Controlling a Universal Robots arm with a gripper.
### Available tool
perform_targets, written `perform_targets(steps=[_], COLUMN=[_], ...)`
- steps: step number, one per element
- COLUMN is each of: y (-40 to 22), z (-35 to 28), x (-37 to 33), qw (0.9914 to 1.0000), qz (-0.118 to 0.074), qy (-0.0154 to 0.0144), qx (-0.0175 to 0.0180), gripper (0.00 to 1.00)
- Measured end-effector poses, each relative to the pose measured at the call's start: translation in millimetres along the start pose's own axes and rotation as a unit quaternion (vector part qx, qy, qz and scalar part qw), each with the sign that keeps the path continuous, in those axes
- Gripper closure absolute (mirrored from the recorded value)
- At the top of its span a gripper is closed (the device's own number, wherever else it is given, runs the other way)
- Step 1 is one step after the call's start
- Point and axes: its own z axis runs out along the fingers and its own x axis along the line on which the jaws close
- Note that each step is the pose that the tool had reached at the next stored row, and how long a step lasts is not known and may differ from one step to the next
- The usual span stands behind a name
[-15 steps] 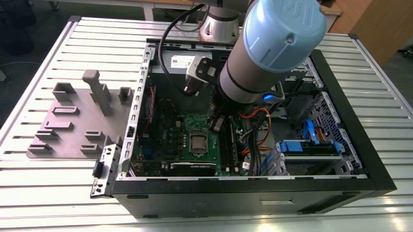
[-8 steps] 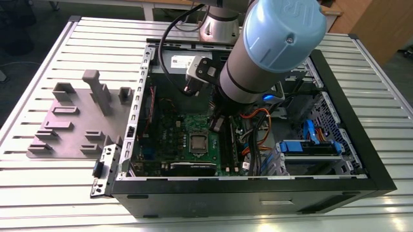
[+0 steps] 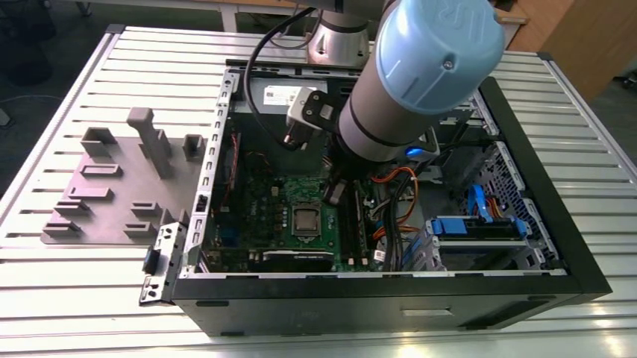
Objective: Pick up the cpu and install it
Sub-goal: 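Install the first cpu locking lever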
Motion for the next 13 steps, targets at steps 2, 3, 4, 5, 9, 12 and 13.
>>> perform_targets(steps=[2,3,4,5,9,12,13], y=[-0.1,-0.2,-0.3,-0.3,-0.3,-0.3,-0.3], z=[-0.1,-0.2,-0.2,-0.2,-0.3,-0.3,-0.3], x=[0.3,0.7,0.7,0.7,0.8,0.8,0.9], qw=[1.0,1.0,1.0,1.0,1.0,1.0,1.0], qz=[0.0,0.0,0.0,0.0,0.0,0.0,0.0], qy=[0.0,0.0,0.0,0.0,0.0,0.0,0.0], qx=[0.0,0.0,0.0,0.0,0.0,0.0,0.0], gripper=[0.89,0.89,0.89,0.89,0.89,0.89,0.89])
